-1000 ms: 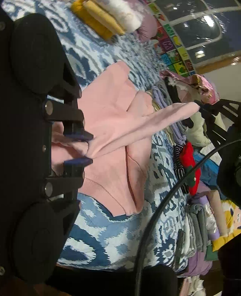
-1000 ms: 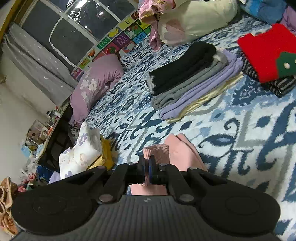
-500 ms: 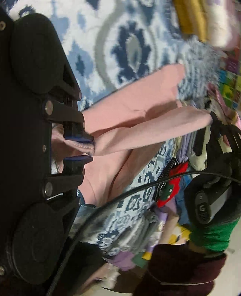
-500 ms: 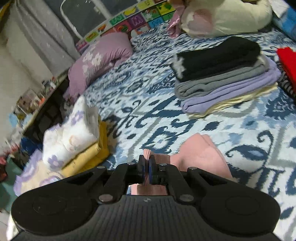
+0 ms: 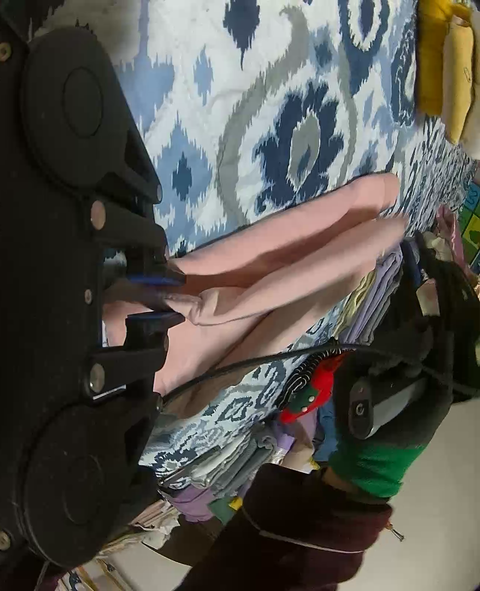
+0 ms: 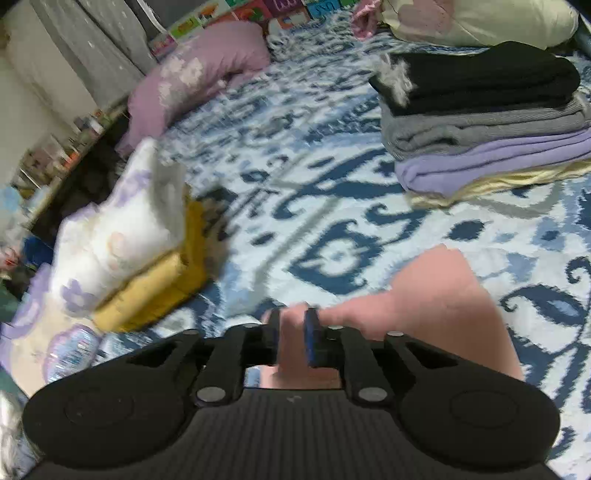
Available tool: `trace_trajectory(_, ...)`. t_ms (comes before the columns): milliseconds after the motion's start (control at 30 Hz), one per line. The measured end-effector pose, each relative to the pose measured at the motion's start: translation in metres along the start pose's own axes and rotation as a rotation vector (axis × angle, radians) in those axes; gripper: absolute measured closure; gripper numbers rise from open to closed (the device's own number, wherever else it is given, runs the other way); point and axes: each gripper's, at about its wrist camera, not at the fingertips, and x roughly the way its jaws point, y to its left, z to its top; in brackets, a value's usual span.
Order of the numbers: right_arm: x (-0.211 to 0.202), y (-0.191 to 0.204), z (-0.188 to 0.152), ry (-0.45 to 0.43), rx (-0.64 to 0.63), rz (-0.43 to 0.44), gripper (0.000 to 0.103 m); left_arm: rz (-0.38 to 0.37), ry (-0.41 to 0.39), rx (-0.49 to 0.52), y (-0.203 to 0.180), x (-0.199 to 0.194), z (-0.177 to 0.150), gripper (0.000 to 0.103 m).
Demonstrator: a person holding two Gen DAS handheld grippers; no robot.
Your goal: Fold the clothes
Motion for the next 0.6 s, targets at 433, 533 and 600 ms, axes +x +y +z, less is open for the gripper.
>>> trace_trajectory(433,-0.021,-0.044,-0.031,0.015,-0.113,0.048,0.067,0.005,-0.008,0.033,-0.014,-0.003,0.005,0.068)
trace_trajectory(533,-0.011,-0.048,-0.036,0.010,-0.101,0.070,0.067,0.022,-0.029,0.043,-0.016,-0.005,0.005,0.069)
trace_trajectory(600,-0.004,-0.050,-0.037,0.011,-0.091,0.096,0.067,0.022,-0.035,0.041,-0.016,-0.006,0.005,0.069)
